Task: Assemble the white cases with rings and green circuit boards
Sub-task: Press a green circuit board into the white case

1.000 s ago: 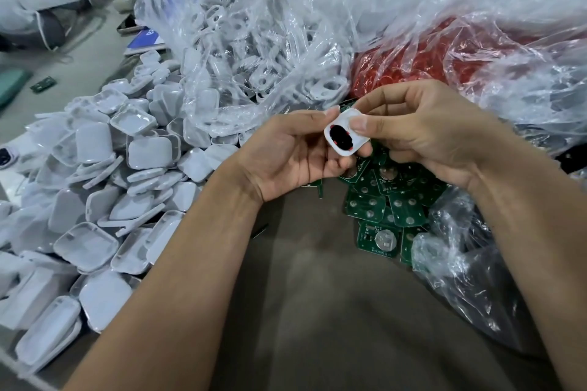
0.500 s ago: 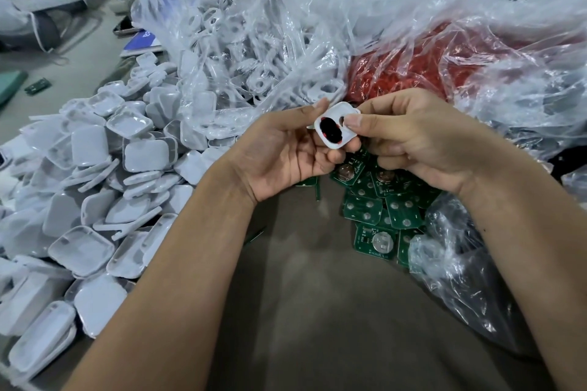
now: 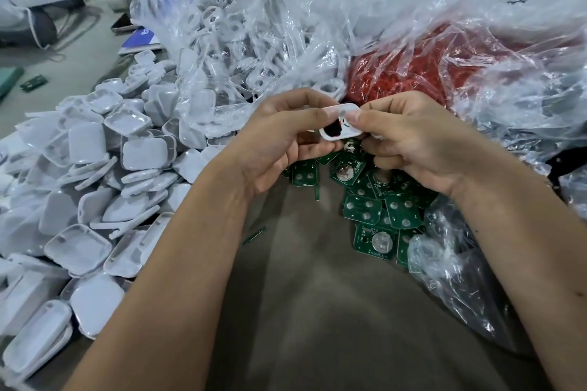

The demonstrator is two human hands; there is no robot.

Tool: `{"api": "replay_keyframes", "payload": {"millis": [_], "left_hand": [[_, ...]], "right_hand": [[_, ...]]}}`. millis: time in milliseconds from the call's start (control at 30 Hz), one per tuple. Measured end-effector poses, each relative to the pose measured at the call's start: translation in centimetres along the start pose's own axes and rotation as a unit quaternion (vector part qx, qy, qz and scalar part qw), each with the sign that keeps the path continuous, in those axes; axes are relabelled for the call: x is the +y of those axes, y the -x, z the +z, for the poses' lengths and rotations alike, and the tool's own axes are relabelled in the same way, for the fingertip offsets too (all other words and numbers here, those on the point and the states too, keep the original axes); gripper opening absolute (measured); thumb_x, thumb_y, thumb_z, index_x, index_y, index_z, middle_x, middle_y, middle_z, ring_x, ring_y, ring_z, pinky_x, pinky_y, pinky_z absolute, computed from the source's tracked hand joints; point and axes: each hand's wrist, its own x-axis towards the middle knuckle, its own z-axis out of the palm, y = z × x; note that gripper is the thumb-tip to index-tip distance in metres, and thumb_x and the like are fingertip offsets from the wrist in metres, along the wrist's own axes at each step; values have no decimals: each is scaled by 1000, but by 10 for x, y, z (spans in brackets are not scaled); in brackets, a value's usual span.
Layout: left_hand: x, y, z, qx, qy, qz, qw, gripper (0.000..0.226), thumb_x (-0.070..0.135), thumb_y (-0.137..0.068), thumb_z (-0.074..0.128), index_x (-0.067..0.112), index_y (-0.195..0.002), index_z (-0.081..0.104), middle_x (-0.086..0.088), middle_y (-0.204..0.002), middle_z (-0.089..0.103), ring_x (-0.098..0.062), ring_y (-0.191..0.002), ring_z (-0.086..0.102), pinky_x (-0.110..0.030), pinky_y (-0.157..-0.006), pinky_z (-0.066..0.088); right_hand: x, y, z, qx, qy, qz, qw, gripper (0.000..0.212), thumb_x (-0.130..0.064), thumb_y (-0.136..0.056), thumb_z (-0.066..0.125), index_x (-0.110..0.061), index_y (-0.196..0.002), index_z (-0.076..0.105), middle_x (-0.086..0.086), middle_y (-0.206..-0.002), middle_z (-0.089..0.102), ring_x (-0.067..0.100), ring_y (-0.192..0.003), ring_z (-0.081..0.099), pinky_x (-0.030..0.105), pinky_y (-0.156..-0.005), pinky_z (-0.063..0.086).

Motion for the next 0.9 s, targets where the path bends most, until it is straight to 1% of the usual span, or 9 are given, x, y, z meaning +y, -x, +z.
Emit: {"api": "replay_keyframes", "payload": {"millis": [100, 367, 467, 567, 667, 733, 800, 833, 900], "left_hand": [[-2, 0, 3, 26, -22, 25, 999, 15, -6, -92, 63, 7, -90, 72, -13, -82, 73, -20, -63, 68, -19, -55, 54], [-4, -1, 8, 50, -36, 61, 996, 15, -7, -90, 66, 3, -91, 77, -15, -84, 73, -22, -65, 67, -19, -56, 51], [-5, -1, 9, 55, -42, 69, 995, 15, -6, -90, 67, 4, -92, 77, -15, -81, 73, -23, -65, 66, -19, -56, 52], [-7, -2, 12, 73, -47, 102, 991, 14, -6, -90, 68, 4, -90, 78, -11, -79, 73, -21, -66, 67, -19, -57, 52], [-12, -3, 19, 110, -57, 137, 983, 10, -7, -87, 70, 0, -91, 77, -6, -77, 74, -19, -65, 67, -23, -59, 55], [-16, -5, 22, 133, -75, 154, 976, 10, -5, -86, 71, 1, -91, 78, -5, -74, 74, -17, -63, 66, -30, -61, 58], [-17, -6, 24, 143, -88, 165, 972, 11, -5, -86, 72, 2, -91, 78, -6, -76, 75, -17, -63, 66, -33, -63, 60], [-18, -6, 25, 140, -85, 166, 972, 10, -5, -86, 71, 2, -90, 78, -7, -79, 76, -17, -65, 66, -32, -63, 59], [-16, -5, 25, 120, -56, 154, 979, 9, -3, -90, 70, 4, -88, 77, -10, -84, 75, -18, -69, 68, -29, -63, 59]], "right_hand": [[1, 0, 0, 7, 11, -5, 1000, 22, -15, -102, 64, -3, -89, 76, 4, -61, 39, 8, -46, 27, 18, -40, 27], [4, -2, -3, -3, 12, -16, 1000, 23, -16, -101, 67, -12, -81, 78, 3, -58, 37, 11, -47, 23, 20, -40, 25], [3, -2, -2, 9, 18, -20, 1000, 21, -17, -101, 66, -6, -87, 77, -2, -53, 38, 9, -44, 24, 19, -40, 25], [2, -1, 0, 34, 19, -26, 999, 23, -16, -102, 64, 3, -93, 72, -2, -53, 38, 7, -43, 24, 19, -41, 25], [0, 0, 8, 58, 4, -33, 998, 21, -14, -104, 60, -3, -89, 69, 8, -63, 40, 6, -42, 25, 19, -40, 24], [0, -1, 13, 75, -4, -33, 997, 20, -12, -106, 57, -2, -92, 68, 16, -79, 46, 5, -41, 26, 18, -38, 24], [0, -1, 14, 92, -2, -29, 995, 18, -11, -106, 57, 1, -98, 68, 18, -90, 48, 5, -43, 26, 18, -39, 24], [0, -1, 13, 99, -2, -28, 995, 18, -10, -106, 57, 3, -102, 68, 17, -88, 48, 5, -43, 26, 18, -38, 24], [1, -2, 11, 112, -5, -28, 993, 19, -10, -105, 59, 8, -106, 67, 13, -73, 43, 5, -42, 27, 18, -38, 25]]}}
